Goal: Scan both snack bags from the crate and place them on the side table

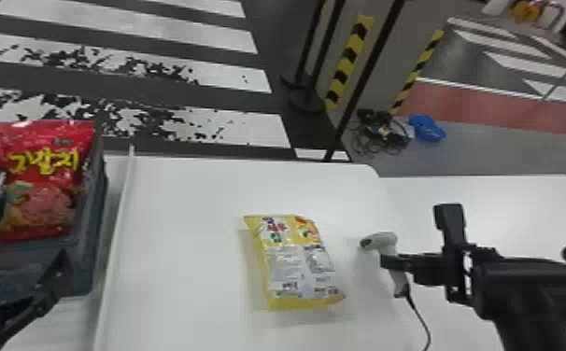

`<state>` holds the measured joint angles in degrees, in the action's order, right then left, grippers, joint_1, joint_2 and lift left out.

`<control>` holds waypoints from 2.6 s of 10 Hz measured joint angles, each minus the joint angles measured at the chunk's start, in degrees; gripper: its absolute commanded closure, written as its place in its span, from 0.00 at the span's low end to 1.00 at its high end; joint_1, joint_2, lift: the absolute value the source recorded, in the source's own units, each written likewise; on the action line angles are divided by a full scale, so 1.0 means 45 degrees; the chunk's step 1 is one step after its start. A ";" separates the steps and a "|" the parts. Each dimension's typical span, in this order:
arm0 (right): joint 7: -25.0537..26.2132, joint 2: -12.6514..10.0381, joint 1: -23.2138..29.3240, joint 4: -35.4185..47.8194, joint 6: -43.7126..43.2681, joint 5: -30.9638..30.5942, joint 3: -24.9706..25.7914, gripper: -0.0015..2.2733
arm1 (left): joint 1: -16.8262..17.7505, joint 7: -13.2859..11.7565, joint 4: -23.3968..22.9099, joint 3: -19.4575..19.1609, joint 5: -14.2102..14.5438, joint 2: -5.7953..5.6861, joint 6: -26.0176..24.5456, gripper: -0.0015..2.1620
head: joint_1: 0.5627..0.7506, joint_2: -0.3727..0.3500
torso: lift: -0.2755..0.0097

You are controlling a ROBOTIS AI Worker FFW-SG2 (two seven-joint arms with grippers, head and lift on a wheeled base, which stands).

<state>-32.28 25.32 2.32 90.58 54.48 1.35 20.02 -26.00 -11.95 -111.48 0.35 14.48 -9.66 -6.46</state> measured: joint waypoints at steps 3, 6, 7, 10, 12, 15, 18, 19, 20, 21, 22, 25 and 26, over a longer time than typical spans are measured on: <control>-0.0071 -0.0099 0.0942 0.2881 0.2711 0.0164 0.0435 0.99 | -0.0011 0.0000 -0.0103 -0.0022 0.0013 -0.0059 0.0000 0.04 | 0.70 0.03 | 0.63; -0.0126 -0.0562 0.1931 0.5713 0.5114 0.0189 0.0838 0.99 | -0.0024 0.0000 -0.0130 -0.0040 0.0106 -0.0170 0.0042 0.04 | 0.70 0.05 | 0.63; -0.0153 -0.0742 0.2231 0.6584 0.6026 0.0237 0.0984 0.99 | -0.0012 0.0000 -0.0130 -0.0038 0.0150 -0.0206 0.0060 0.04 | 0.70 0.06 | 0.63; -0.0191 -0.1356 0.2952 0.8628 0.7700 0.0439 0.1149 0.99 | 0.0051 0.0001 -0.0111 -0.0003 0.0250 -0.0323 0.0078 0.04 | 0.70 0.11 | 0.63; -0.0180 -0.1639 0.3152 0.9828 0.7837 0.0461 0.1090 0.99 | 0.0055 0.0002 -0.0110 0.0000 0.0331 -0.0364 0.0104 0.04 | 0.70 0.15 | 0.63; -0.0154 -0.1947 0.3432 1.1580 0.7846 0.0338 0.0831 0.99 | 0.0055 0.0001 -0.0110 0.0000 0.0378 -0.0372 0.0150 0.04 | 0.70 0.20 | 0.63; -0.0132 -0.2335 0.3941 1.3114 0.7846 0.0101 0.0235 0.99 | 0.0073 0.0001 -0.0094 0.0002 0.0426 -0.0373 0.0156 0.04 | 0.70 0.27 | 0.63; -0.0132 -0.2433 0.4112 1.3489 0.7846 -0.0005 -0.0023 0.99 | 0.0079 0.0001 -0.0077 0.0011 0.0440 -0.0373 0.0156 0.04 | 0.70 0.28 | 0.63; -0.0133 -0.2510 0.4260 1.3787 0.7846 -0.0100 -0.0254 0.99 | 0.0080 0.0001 -0.0070 0.0014 0.0454 -0.0373 0.0156 0.04 | 0.70 0.30 | 0.63; -0.0149 -0.2579 0.4440 1.4095 0.7846 -0.0136 -0.0419 0.99 | 0.0079 0.0000 -0.0059 0.0008 0.0479 -0.0384 0.0171 0.04 | 0.70 0.33 | 0.63; -0.0163 -0.2645 0.4634 1.4391 0.7846 -0.0142 -0.0578 0.99 | 0.0078 -0.0002 -0.0036 0.0002 0.0522 -0.0395 0.0193 0.04 | 0.70 0.35 | 0.63; -0.0171 -0.2809 0.5010 1.4762 0.7846 -0.0189 -0.1301 0.99 | 0.0059 -0.0008 0.0007 0.0013 0.0572 -0.0408 0.0233 0.04 | 0.70 0.40 | 0.63; -0.0151 -0.2882 0.5154 1.4766 0.7846 -0.0337 -0.1590 0.99 | 0.0033 -0.0004 0.0007 0.0009 0.0573 -0.0412 0.0238 0.04 | 0.70 0.42 | 0.63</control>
<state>-32.96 12.35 25.51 157.03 89.79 -0.17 12.86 -25.85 -11.97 -111.45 0.39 17.06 -11.52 -5.39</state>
